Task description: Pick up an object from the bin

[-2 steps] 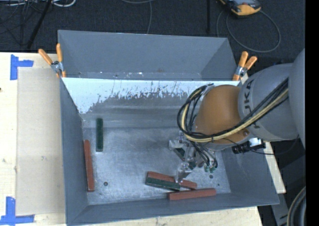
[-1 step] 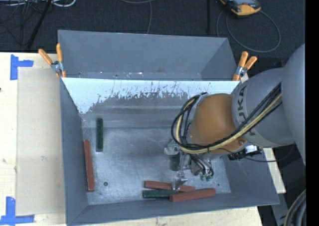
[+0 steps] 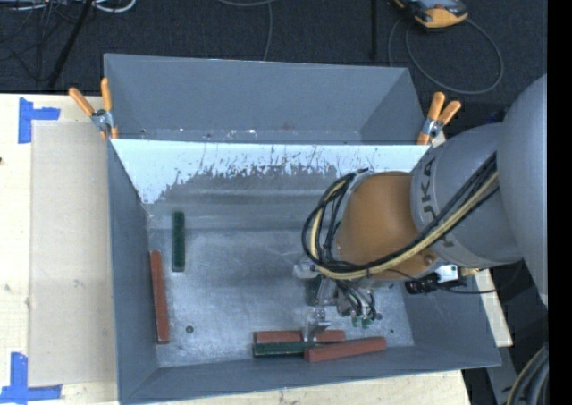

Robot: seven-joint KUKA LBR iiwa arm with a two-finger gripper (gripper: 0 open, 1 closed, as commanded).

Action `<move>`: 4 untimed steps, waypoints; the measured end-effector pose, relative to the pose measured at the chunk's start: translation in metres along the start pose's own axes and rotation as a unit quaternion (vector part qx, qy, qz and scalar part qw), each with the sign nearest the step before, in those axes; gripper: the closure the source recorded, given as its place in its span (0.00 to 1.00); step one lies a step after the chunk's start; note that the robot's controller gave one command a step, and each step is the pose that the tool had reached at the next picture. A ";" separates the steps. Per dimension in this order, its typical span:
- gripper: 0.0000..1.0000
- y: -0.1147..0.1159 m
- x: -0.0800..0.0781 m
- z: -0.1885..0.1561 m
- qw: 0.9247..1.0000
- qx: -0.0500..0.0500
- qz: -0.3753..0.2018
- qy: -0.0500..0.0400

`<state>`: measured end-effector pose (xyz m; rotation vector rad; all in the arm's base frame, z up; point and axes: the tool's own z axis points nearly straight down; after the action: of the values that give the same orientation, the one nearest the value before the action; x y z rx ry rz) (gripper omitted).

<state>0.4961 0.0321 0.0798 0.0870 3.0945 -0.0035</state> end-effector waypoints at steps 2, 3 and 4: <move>0.00 -0.042 0.009 -0.013 0.994 -0.005 -0.107 0.008; 0.00 -0.063 -0.011 -0.001 0.997 -0.003 -0.076 0.020; 1.00 -0.077 -0.041 0.002 0.972 -0.005 -0.235 0.025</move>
Offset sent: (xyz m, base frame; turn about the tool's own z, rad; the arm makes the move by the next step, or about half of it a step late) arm -0.0238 -0.1053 0.0268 -0.2160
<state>0.5333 -0.0469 0.0794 -0.6518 3.0783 -0.0017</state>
